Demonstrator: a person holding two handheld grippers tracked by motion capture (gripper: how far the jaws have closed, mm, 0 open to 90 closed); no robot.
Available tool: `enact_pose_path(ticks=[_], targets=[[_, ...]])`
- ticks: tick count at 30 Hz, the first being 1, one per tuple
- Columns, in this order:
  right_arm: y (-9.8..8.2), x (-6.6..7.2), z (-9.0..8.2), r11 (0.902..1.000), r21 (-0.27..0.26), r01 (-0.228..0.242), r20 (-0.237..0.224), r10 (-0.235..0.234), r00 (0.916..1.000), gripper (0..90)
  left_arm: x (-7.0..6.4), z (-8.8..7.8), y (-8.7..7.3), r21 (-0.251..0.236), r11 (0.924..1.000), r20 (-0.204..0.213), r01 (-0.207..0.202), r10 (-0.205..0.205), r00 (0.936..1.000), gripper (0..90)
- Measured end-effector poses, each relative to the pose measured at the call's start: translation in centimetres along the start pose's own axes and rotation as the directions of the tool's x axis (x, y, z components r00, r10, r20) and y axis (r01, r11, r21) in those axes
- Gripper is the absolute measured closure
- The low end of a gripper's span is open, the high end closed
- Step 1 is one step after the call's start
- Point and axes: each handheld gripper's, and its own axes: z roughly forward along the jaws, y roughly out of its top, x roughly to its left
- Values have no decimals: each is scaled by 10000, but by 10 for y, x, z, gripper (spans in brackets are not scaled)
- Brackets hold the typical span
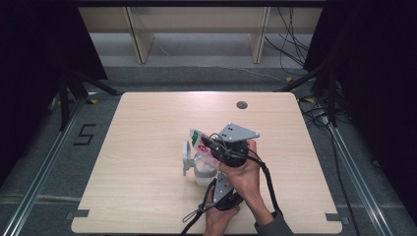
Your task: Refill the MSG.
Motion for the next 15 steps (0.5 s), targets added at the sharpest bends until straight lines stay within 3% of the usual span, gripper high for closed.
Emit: enact_pose_path(ticks=[3, 4, 5, 6, 8, 14, 15], targets=[[0, 0, 1, 9999, -46, 138, -96, -138, 9999, 900, 0, 0, 0, 7, 10000, 3, 57, -57, 10000, 753], [0, 2, 1, 10000, -56, -78, -97, 78, 9999, 900, -1, -1, 0, 101, 9999, -70, 89, -88, 9999, 753], [0, 1, 1, 9997, 13, 261, -6, -261, 9997, 900, 0, -1, 0, 43, 9997, 62, 241, -241, 9997, 752], [0, 1, 1, 9997, 13, 261, -6, -261, 9997, 900, 0, -1, 1, 40, 9995, 124, 302, -302, 9995, 752], [0, 3, 1, 9998, -13, 185, 85, -185, 9998, 900, -1, -2, 1, 108, 9999, -36, 102, -102, 9999, 752], [0, 3, 2, 9997, -90, 221, 182, -220, 9996, 900, 0, 0, 0, -22, 9998, 112, 195, -194, 9997, 752], [0, 2, 1, 9998, 24, 211, 22, -211, 9998, 900, 0, -1, 0, -16, 9999, 100, 170, -170, 9998, 753]])
